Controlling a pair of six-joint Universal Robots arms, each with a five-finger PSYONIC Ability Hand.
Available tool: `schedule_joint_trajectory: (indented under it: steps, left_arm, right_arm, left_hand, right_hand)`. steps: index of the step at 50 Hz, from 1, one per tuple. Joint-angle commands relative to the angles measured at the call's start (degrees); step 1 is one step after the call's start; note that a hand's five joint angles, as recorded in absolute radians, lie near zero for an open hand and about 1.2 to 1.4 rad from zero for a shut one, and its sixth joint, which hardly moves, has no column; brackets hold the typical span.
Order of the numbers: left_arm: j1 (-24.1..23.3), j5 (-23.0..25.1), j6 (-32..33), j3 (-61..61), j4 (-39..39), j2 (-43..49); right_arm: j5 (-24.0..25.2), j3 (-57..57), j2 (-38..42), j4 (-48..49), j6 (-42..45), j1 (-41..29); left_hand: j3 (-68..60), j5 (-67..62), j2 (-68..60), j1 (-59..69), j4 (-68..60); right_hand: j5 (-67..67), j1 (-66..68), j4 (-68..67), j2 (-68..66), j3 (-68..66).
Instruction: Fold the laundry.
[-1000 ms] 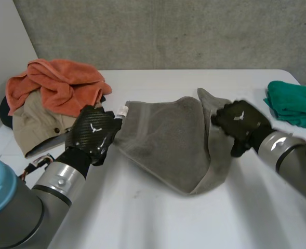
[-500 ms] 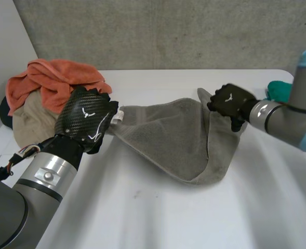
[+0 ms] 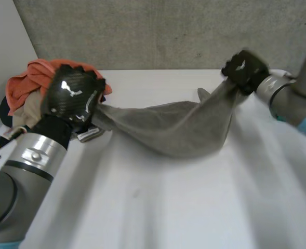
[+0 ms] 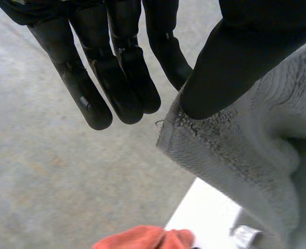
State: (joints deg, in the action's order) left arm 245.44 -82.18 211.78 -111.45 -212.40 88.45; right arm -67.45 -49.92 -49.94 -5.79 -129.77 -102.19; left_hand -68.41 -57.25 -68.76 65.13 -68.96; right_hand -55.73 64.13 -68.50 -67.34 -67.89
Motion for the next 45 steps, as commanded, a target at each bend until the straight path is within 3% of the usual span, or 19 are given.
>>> schedule_joint_trajectory:
  steps: [1,8,12,22,26,30,34,37,38,39,42,43,45]
  left_arm:
    - [7.07,0.26,-0.4,2.11,1.81,-5.3]
    - [9.8,0.26,-1.37,7.47,6.12,-8.29]
    - [9.01,0.52,-1.28,10.99,13.66,-7.77]
    - [8.66,3.07,-0.76,15.3,23.09,7.25]
    - [6.2,2.72,-0.58,20.91,23.17,15.59]
    - [5.93,1.5,-0.67,31.8,23.35,23.69]
    - [5.32,-0.87,-0.23,46.82,21.69,29.14]
    - [5.14,-2.81,0.39,60.1,15.2,32.4]
    - [5.14,-2.99,-0.05,62.74,12.39,32.92]
    - [5.23,-3.34,-0.31,65.55,5.84,33.1]
    - [4.79,-3.96,-1.28,67.33,-4.21,33.02]
    - [4.27,-4.22,-1.98,66.81,-9.29,33.02]
    - [4.08,-4.57,-2.34,65.93,-11.62,32.93]
  right_arm:
    - [0.03,-11.33,-16.32,-2.9,-5.32,8.66]
    - [0.03,-13.62,-29.68,-16.16,-5.67,13.86]
    - [1.17,-17.04,-34.17,-24.6,-5.32,14.3]
    - [0.21,-22.24,-32.51,-27.08,-1.37,14.83]
    - [-0.84,-20.31,-24.61,-26.12,-0.48,14.47]
    - [-4.09,-14.08,-17.92,-20.33,-2.24,12.81]
    - [-12.5,-2.85,-14.06,-5.87,-6.71,7.55]
    - [-15.6,1.22,-13.08,6.27,-9.35,5.86]
    - [-16.57,2.01,-13.08,16.41,-11.36,5.25]
    - [-16.84,1.67,-13.25,21.73,-12.51,4.98]
    - [-16.84,-1.91,-14.22,40.94,-16.9,4.63]
    - [-16.84,-3.07,-14.57,43.47,-17.27,4.63]
    - [-16.49,-5.09,-15.27,46.3,-17.62,4.8]
  left_hand:
    - [-11.59,-12.75,-11.24,14.87,-11.04]
    - [-11.59,-12.75,-11.24,14.87,-11.04]
    - [-11.59,-12.75,-11.24,14.87,-11.04]
    - [-11.59,-12.75,-11.24,14.87,-11.04]
    - [-11.59,-12.75,-11.24,14.87,-11.04]
    - [-11.59,-12.75,-11.24,14.87,-11.04]
    - [-11.59,-12.75,-11.24,14.87,-11.04]
    - [-11.59,-12.75,-11.24,14.87,-11.04]
    - [-11.59,-12.75,-11.24,14.87,-11.04]
    - [-11.59,-12.75,-11.24,14.87,-11.04]
    - [-11.59,-12.75,-11.24,14.87,-11.04]
    - [-11.59,-12.75,-11.24,14.87,-11.04]
    - [-11.59,-12.75,-11.24,14.87,-11.04]
  right_hand:
    - [-14.27,15.87,-11.5,-12.66,-12.11]
    - [-14.27,15.87,-11.5,-12.66,-12.11]
    - [-14.27,15.87,-11.5,-12.66,-12.11]
    - [-14.27,15.87,-11.5,-12.66,-12.11]
    - [-14.27,15.87,-11.5,-12.66,-12.11]
    - [-14.27,15.87,-11.5,-12.66,-12.11]
    - [-14.27,15.87,-11.5,-12.66,-12.11]
    - [-14.27,15.87,-11.5,-12.66,-12.11]
    - [-14.27,15.87,-11.5,-12.66,-12.11]
    - [-14.27,15.87,-11.5,-12.66,-12.11]
    - [-14.27,15.87,-11.5,-12.66,-12.11]
    - [-14.27,15.87,-11.5,-12.66,-12.11]
    - [-14.27,15.87,-11.5,-12.66,-12.11]
